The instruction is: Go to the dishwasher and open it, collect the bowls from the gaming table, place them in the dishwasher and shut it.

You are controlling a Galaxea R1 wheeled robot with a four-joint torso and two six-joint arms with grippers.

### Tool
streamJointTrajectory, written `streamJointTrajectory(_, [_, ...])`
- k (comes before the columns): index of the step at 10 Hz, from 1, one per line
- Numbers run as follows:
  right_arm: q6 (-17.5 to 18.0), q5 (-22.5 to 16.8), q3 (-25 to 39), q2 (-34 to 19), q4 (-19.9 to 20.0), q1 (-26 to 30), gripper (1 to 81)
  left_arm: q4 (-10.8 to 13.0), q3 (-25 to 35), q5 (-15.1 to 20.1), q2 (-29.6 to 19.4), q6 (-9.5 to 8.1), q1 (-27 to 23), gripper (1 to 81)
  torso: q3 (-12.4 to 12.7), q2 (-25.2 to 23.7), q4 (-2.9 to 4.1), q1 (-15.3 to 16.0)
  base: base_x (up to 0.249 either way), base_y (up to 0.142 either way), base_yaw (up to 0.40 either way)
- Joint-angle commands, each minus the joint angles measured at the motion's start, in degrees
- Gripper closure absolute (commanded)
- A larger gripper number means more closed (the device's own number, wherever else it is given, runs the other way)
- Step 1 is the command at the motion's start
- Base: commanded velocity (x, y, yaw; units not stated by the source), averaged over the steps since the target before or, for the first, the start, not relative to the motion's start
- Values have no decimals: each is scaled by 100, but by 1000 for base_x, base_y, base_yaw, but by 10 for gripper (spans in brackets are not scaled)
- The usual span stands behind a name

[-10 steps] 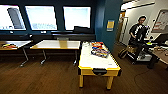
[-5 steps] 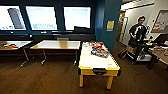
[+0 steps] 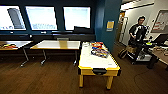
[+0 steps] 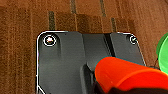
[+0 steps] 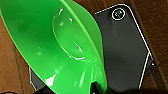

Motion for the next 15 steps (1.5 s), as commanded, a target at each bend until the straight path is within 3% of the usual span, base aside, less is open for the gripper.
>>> streamJointTrajectory(1, [-38, -426, 25, 24, -134, 230, 811, 63, 8, 171, -63, 31, -259, 811, 0, 0, 0, 0, 0, 0, -379])
streamJointTrajectory(15, [-38, -417, 25, 24, -248, 99, 811, 54, -54, 179, -10, 31, -250, 811, 0, 0, 0, 0, 0, 0, -391])
